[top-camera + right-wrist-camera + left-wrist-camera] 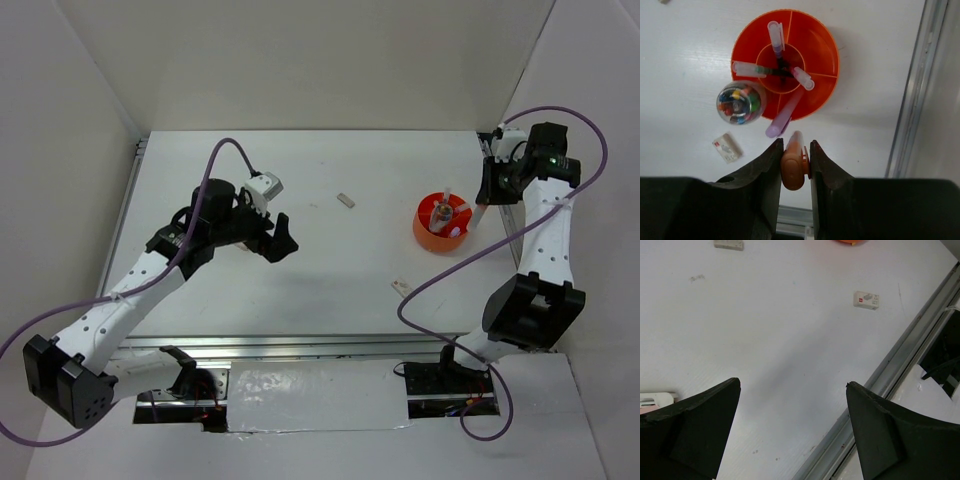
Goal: Sort the stationery into containers
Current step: Place the pen in the storage box.
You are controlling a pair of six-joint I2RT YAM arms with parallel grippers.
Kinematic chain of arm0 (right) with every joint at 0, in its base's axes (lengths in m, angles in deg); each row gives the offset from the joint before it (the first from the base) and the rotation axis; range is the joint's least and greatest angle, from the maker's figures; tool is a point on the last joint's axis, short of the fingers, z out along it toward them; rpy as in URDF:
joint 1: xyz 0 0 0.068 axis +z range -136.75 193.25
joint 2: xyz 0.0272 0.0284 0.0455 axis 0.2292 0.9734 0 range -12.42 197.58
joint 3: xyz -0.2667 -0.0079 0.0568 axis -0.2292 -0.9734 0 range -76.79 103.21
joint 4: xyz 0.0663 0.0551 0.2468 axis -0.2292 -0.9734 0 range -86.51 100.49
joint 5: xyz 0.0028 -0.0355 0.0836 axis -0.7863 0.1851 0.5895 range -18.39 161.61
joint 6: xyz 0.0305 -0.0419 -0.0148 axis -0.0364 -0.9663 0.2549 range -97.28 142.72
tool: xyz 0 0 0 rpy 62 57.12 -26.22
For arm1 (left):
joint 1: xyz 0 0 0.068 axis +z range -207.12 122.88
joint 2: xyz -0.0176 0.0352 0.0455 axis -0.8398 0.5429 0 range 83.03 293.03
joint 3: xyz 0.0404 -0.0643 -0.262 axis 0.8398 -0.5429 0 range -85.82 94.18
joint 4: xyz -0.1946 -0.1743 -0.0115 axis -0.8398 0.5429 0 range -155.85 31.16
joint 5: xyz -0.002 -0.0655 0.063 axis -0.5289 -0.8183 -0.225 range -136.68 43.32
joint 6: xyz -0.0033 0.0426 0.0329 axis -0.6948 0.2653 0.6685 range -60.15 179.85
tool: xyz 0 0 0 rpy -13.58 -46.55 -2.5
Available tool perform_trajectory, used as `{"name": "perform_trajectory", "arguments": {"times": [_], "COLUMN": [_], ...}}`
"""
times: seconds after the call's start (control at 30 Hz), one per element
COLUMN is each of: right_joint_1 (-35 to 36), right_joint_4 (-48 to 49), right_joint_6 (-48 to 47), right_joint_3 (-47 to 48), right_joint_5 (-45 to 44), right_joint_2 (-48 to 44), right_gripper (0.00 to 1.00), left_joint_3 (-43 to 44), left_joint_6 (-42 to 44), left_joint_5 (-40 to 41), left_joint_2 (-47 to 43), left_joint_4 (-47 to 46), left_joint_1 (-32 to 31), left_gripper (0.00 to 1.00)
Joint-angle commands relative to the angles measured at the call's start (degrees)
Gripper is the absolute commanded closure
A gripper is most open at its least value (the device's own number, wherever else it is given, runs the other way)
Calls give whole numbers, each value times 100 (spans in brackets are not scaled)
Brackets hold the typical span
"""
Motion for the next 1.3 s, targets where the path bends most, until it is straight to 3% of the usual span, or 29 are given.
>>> {"name": "perform_trajectory", "arguments": {"times": [0.0, 0.37, 0.7, 0.93, 1.27], "right_joint_1": [58, 296, 419, 445, 550], "right_joint_4": [952, 2017, 2300, 2195, 1553], "right_joint_6": [431, 853, 924, 950, 1003], "right_joint_3": [-343, -994, -1451, -1575, -610], "right_joint_5": [-18, -133, -220, -36, 307], "right_joint_2": [-10, 156, 297, 166, -362], "right_gripper": [100, 100, 99, 65, 58], "left_joint_3": [421, 484, 642, 625, 343], "left_joint_6": [227, 280, 307, 306, 228], "left_joint_5": [249, 425, 575, 136, 91], "left_joint_2": [123, 246, 404, 563, 563], "left_joint_4": [-56, -135, -179, -82, -346], "left_joint_1": [-30, 23, 357, 594, 577], "left_gripper": [1, 1, 1, 1, 3]}}
